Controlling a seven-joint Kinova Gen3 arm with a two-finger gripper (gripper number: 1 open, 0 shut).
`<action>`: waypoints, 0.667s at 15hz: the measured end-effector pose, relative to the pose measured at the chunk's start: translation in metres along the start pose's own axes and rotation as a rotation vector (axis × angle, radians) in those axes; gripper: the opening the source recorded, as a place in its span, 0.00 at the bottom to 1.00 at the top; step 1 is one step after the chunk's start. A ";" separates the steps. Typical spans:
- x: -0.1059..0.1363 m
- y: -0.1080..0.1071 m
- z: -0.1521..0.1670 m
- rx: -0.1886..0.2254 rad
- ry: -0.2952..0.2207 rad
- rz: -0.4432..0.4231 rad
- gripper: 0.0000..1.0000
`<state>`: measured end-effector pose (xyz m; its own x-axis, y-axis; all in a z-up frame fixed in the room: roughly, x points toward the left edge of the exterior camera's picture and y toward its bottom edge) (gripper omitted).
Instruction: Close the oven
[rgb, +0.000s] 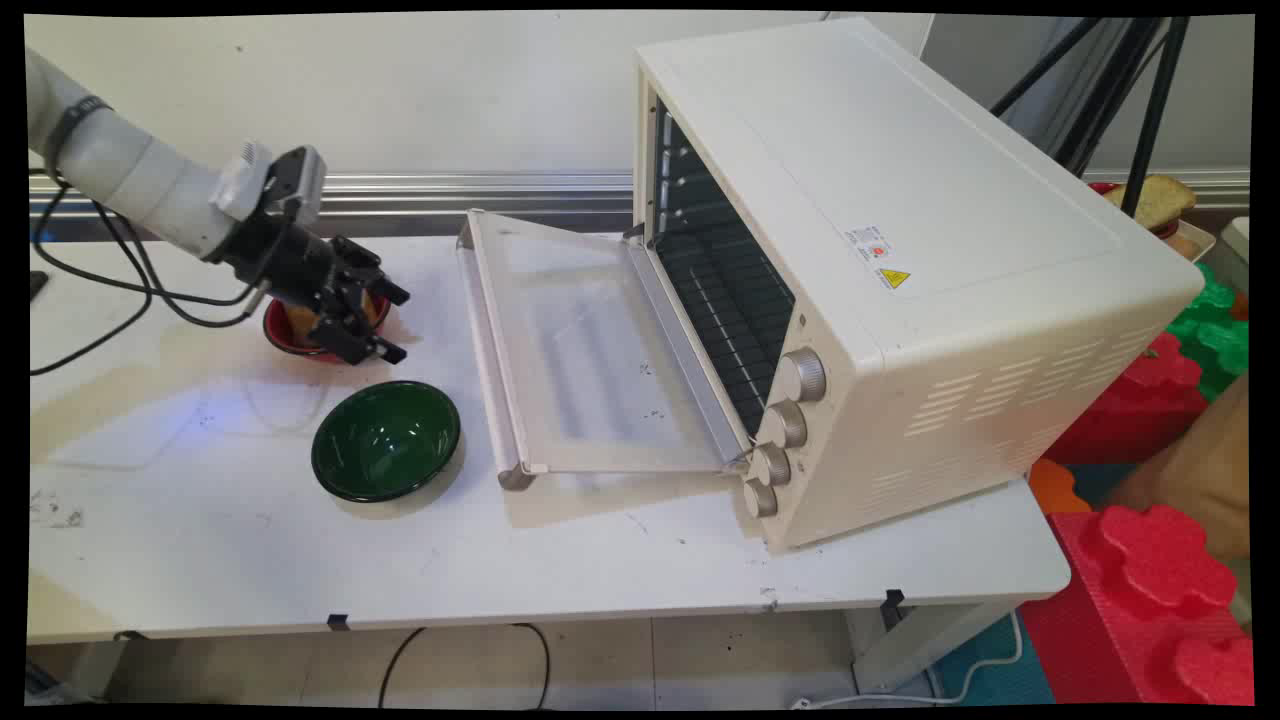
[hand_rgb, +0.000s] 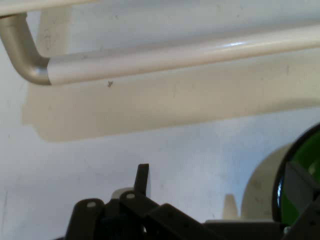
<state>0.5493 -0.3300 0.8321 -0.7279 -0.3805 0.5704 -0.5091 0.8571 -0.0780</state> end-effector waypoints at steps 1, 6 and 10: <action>0.001 0.000 0.004 0.000 0.004 -0.003 1.00; 0.004 0.004 0.028 -0.001 0.021 -0.027 1.00; 0.008 0.008 0.043 -0.002 0.041 -0.041 0.00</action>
<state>0.5194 -0.3410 0.8010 -0.6868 -0.4012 0.6061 -0.5373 0.8418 -0.0517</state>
